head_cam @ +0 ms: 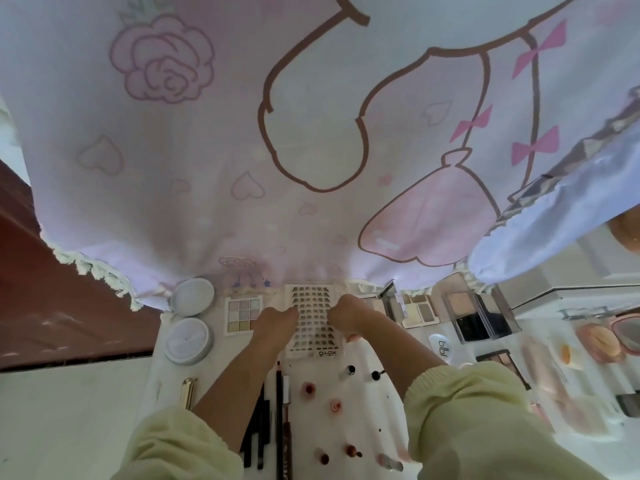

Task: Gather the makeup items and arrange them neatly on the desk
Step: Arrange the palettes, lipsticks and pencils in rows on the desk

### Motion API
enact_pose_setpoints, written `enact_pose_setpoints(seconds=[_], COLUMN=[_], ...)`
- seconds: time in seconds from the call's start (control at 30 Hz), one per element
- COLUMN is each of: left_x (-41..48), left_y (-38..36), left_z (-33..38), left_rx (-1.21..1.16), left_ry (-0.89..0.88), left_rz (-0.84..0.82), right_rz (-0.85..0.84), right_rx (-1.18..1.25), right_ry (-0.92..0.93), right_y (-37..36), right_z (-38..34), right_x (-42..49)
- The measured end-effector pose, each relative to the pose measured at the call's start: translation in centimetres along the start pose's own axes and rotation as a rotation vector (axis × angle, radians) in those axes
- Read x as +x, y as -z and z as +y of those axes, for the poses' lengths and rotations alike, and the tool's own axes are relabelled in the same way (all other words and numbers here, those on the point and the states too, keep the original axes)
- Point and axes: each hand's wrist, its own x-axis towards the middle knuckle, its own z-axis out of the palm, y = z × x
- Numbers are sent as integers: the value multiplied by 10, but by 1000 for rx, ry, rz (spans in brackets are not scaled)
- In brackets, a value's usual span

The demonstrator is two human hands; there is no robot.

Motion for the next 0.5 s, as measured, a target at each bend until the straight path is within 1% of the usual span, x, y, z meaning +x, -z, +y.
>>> enact_pose_setpoints(seconds=[0.17, 0.27, 0.37, 0.43, 0.5], left_x=[2, 0, -6, -13, -24], left_y=[2, 7, 18, 29, 41], left_z=[0, 1, 1, -1, -4], left_rx=[42, -10, -178, -307, -385], left_ry=[-99, -107, -70, -53, -65], left_rz=[17, 0, -97, -180, -255], right_rz=[-36, -22, 21, 28, 18], right_rx=[50, 46, 36, 119, 247], right_ry=[-51, -36, 2, 18, 34], right_y=[4, 7, 14, 22, 28], right_z=[-2, -2, 0, -1, -1], right_x=[1, -3, -7, -14, -24])
